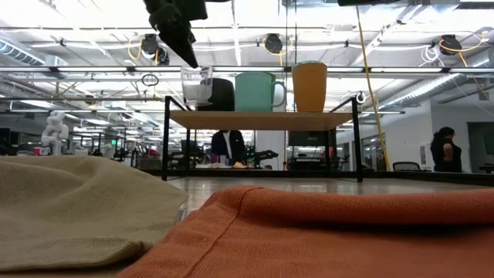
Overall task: Stack small to large cups/mugs on shelf
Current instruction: Put the transparent mug on the shelf, then return to Home Position
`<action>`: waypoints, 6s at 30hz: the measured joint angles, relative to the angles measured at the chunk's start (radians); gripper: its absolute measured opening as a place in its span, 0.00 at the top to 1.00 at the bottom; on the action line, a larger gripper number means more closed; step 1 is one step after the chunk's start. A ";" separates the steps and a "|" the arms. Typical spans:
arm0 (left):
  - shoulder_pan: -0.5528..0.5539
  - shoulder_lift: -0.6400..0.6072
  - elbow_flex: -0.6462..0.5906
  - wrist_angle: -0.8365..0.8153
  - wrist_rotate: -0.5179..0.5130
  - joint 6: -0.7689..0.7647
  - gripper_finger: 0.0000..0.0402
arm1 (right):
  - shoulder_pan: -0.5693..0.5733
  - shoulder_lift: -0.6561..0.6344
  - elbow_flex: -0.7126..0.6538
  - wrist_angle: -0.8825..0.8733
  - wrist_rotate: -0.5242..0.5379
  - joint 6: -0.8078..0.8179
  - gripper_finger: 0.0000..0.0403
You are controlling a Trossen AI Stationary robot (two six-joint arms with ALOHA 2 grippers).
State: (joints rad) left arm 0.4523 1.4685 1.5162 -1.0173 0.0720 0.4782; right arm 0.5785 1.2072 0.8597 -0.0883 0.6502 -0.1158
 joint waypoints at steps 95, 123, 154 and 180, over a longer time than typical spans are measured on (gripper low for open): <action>0.062 0.069 0.114 -0.104 0.075 -0.046 0.97 | 0.033 0.006 0.000 -0.002 -0.027 0.028 1.00; 0.064 0.068 0.047 -0.079 0.050 -0.088 0.81 | 0.033 0.006 0.000 -0.002 -0.027 0.026 1.00; -0.040 0.069 0.425 -0.279 -0.048 -0.163 0.44 | 0.031 -0.024 0.000 0.010 -0.006 -0.033 1.00; -0.606 -0.502 0.522 -0.551 -0.522 -0.566 0.64 | 0.307 -0.761 0.001 -0.256 0.104 -0.089 1.00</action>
State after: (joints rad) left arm -0.1535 0.9666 2.0378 -1.5681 -0.4503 -0.0875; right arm 0.8854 0.4458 0.8609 -0.3448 0.7543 -0.2048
